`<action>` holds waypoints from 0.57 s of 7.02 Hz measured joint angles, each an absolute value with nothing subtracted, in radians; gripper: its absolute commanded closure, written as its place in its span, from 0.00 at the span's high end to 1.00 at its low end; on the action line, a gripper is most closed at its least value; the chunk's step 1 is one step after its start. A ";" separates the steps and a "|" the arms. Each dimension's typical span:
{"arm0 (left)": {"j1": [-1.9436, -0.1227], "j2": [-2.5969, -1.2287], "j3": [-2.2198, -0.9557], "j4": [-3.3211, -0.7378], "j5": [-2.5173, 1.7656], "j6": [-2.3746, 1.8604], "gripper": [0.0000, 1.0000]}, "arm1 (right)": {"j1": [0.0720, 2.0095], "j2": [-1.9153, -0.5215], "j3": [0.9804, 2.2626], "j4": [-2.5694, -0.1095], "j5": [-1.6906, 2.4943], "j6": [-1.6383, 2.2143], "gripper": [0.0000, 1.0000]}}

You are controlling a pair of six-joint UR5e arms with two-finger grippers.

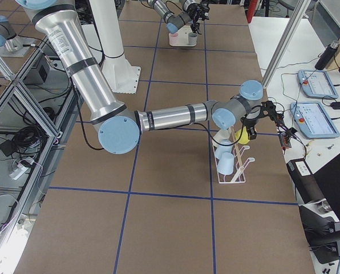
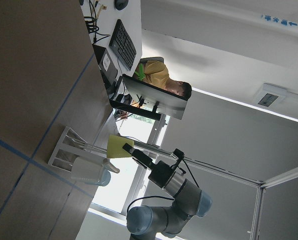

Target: Transfer IKEA cup to right arm and place on rack

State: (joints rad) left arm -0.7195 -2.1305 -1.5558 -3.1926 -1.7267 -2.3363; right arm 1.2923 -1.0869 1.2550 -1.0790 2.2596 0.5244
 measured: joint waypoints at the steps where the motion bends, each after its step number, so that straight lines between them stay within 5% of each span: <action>1: -0.719 -2.132 -1.556 -3.192 -1.727 -2.336 0.99 | 1.285 -1.091 1.258 -1.078 2.256 0.530 1.00; 4: -0.725 -2.131 -1.557 -3.188 -1.738 -2.305 0.99 | 1.272 -1.083 1.269 -1.078 2.253 0.548 1.00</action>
